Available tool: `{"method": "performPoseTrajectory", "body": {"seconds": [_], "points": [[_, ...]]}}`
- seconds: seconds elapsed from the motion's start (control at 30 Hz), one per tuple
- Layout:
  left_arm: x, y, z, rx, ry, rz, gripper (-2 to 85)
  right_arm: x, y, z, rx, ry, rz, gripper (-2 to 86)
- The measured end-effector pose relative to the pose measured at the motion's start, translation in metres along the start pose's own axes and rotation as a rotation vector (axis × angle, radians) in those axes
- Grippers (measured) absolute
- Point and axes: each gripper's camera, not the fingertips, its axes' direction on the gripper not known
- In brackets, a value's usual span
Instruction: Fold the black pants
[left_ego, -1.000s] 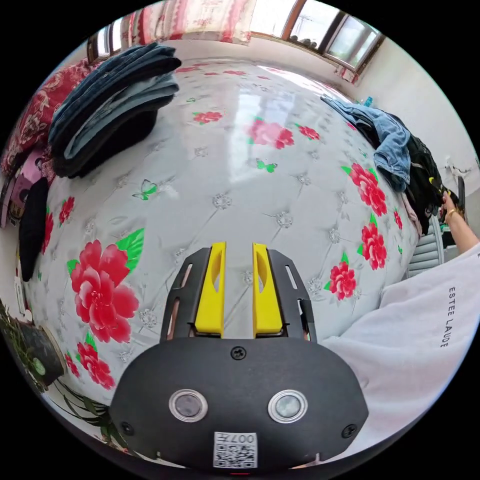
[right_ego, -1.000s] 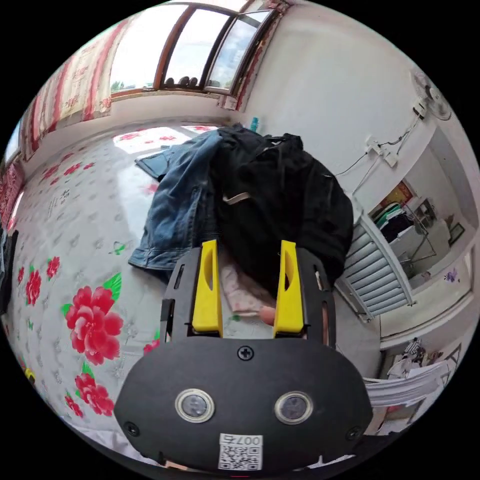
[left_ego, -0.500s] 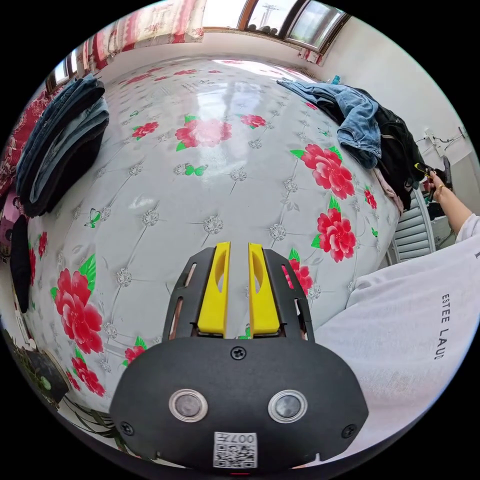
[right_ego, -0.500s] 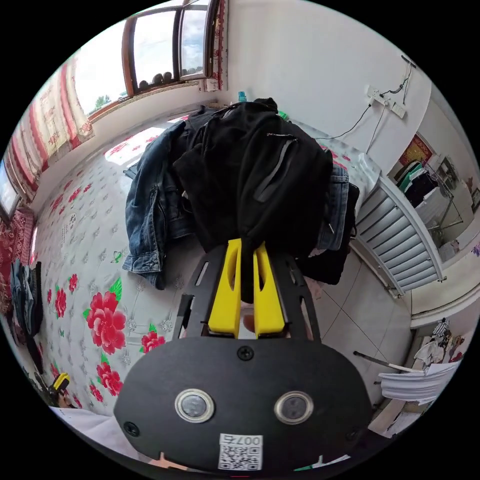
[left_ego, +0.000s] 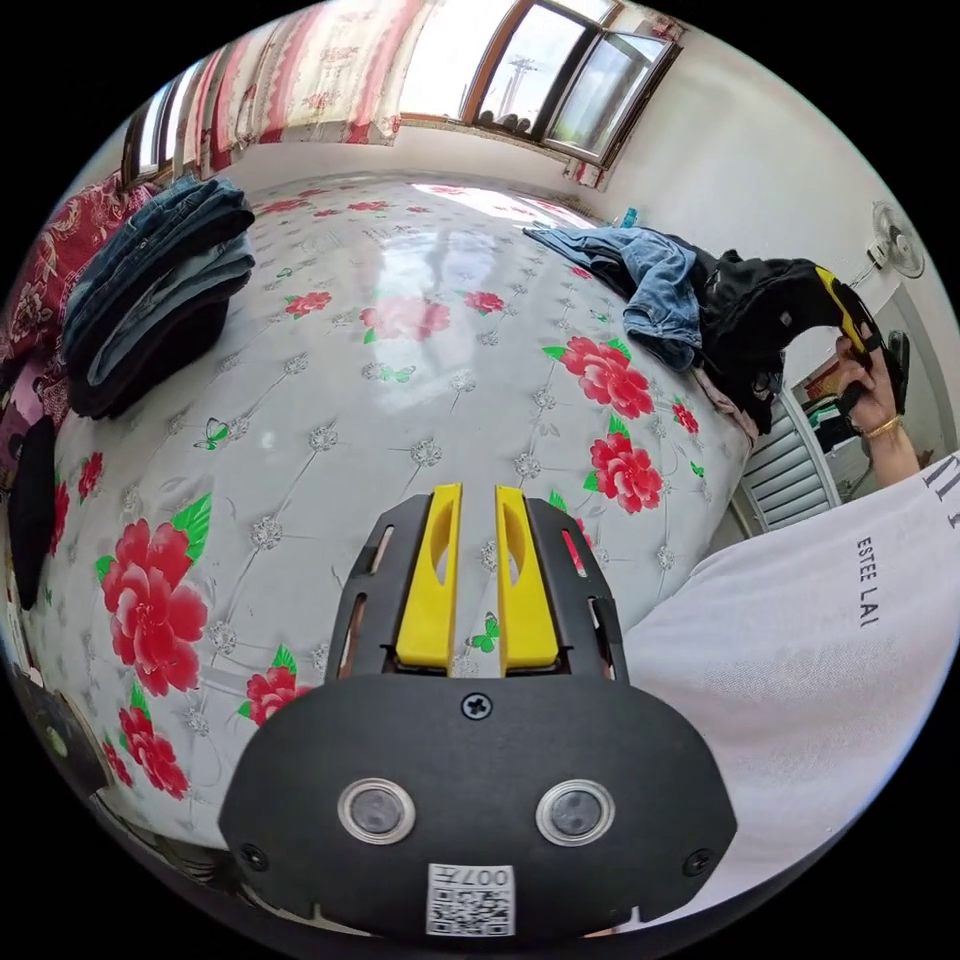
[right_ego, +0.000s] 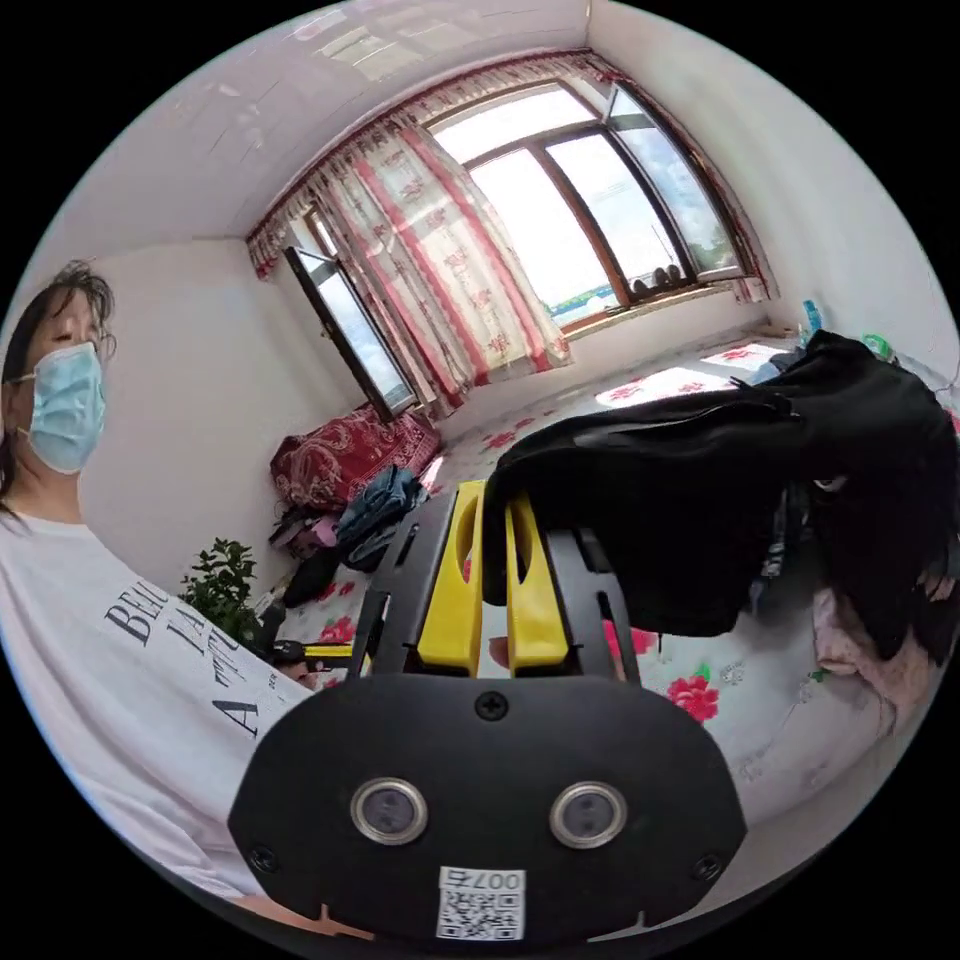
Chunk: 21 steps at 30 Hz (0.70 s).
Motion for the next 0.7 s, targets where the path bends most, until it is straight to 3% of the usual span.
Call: {"method": "performPoseTrajectory", "body": {"seconds": [0.13, 0.27, 0.37, 0.43, 0.6, 0.7], "points": [[-0.024, 0.035, -0.035, 0.050, -0.044, -0.050, 6.7, -0.105, 0.020, 0.110, -0.151, -0.368, -0.149, 0.7], [-0.079, 0.085, -0.084, 0.118, -0.186, -0.238, 6.4, -0.220, 0.068, 0.239, -0.464, -0.734, -0.302, 1.7], [-0.125, 0.134, -0.122, 0.153, -0.254, -0.434, 5.5, -0.263, 0.115, 0.320, -0.794, -0.778, -0.279, 3.0], [-0.144, 0.166, -0.145, 0.163, -0.311, -0.542, 4.8, -0.258, 0.133, 0.341, -0.863, -0.791, -0.211, 3.7], [-0.161, 0.239, -0.184, 0.140, -0.477, -0.643, 4.8, -0.177, 0.145, 0.326, -0.814, -0.461, -0.102, 6.3], [-0.160, 0.265, -0.199, 0.172, -0.476, -0.675, 6.6, -0.103, 0.158, 0.289, -0.807, -0.083, -0.019, 8.4]]}}
